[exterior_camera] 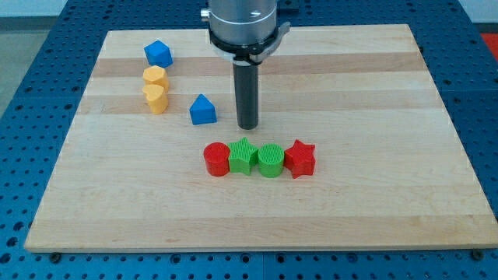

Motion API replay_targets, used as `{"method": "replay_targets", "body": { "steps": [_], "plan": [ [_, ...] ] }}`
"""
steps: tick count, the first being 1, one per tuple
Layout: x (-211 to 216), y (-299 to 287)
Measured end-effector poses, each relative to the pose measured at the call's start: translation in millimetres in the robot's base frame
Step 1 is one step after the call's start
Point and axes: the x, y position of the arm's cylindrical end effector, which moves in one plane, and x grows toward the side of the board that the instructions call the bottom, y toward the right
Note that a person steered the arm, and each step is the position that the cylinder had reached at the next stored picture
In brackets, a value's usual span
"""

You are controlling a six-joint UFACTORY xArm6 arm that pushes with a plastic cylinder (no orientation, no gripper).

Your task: Move the blue triangle to the right of the yellow hexagon

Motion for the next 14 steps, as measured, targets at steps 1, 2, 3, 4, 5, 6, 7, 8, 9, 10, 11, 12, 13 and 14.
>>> {"method": "replay_targets", "body": {
  "steps": [1, 2, 3, 4, 5, 6, 7, 8, 9, 10, 11, 12, 13, 14],
  "plan": [
    [2.8, -9.1],
    [3.1, -21.2],
    [3.1, -34.4],
    [3.1, -52.9],
    [3.5, -68.2],
    [4.3, -83.8],
    [4.3, -86.6],
    [-1.1, -83.4],
    [-4.0, -81.3],
    [-3.9, -81.3],
    [-0.4, -62.7],
    [-0.4, -24.0],
    [3.1, -20.0],
    [-2.3, -19.7]
  ]
}}
